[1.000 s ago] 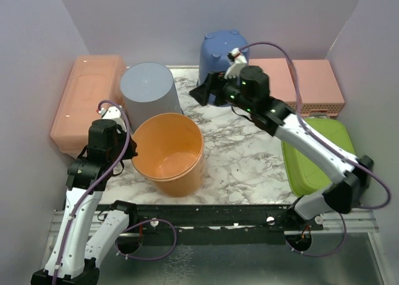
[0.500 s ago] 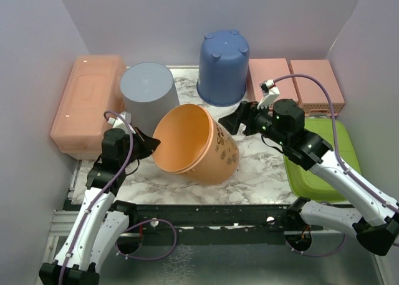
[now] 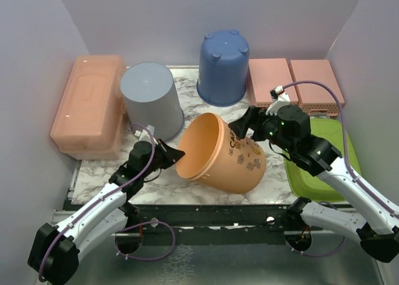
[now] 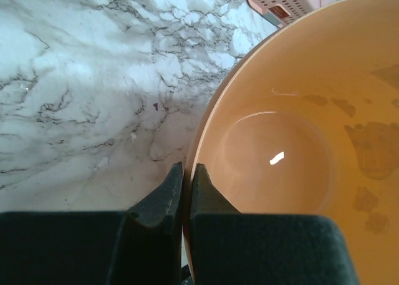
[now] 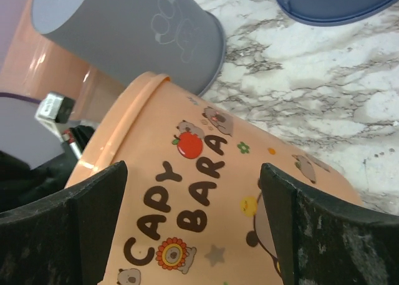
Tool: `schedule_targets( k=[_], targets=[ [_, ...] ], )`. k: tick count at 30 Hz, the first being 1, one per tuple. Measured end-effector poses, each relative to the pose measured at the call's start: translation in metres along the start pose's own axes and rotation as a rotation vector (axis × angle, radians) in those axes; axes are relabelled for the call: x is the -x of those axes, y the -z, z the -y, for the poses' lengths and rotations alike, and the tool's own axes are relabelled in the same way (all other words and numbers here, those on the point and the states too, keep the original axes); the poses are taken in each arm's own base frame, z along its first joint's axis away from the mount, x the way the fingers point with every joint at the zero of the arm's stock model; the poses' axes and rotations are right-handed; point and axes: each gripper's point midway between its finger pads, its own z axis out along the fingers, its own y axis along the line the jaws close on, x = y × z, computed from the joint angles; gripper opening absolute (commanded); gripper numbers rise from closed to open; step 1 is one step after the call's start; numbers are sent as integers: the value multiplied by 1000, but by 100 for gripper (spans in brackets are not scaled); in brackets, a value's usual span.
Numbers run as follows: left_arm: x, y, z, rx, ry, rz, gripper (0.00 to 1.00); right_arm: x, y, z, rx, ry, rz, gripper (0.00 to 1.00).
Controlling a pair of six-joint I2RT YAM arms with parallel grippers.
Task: Turn the large container upside down
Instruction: Turn the container upside down at the center of the board.
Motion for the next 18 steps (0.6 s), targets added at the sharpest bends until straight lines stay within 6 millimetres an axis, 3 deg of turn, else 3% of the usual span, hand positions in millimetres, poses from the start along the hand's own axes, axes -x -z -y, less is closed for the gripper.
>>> schedule_targets(
  k=[4, 10, 18],
  targets=[
    [-13, -8, -9, -9, 45, 20, 0, -3, 4, -12, 69, 10, -24, 91],
    [-11, -14, -28, 26, 114, 87, 0, -8, 6, -38, 191, 25, -96, 90],
    [-7, -20, -28, 38, 107, 135, 0, -27, -14, -71, 208, 83, -190, 85]
  ],
)
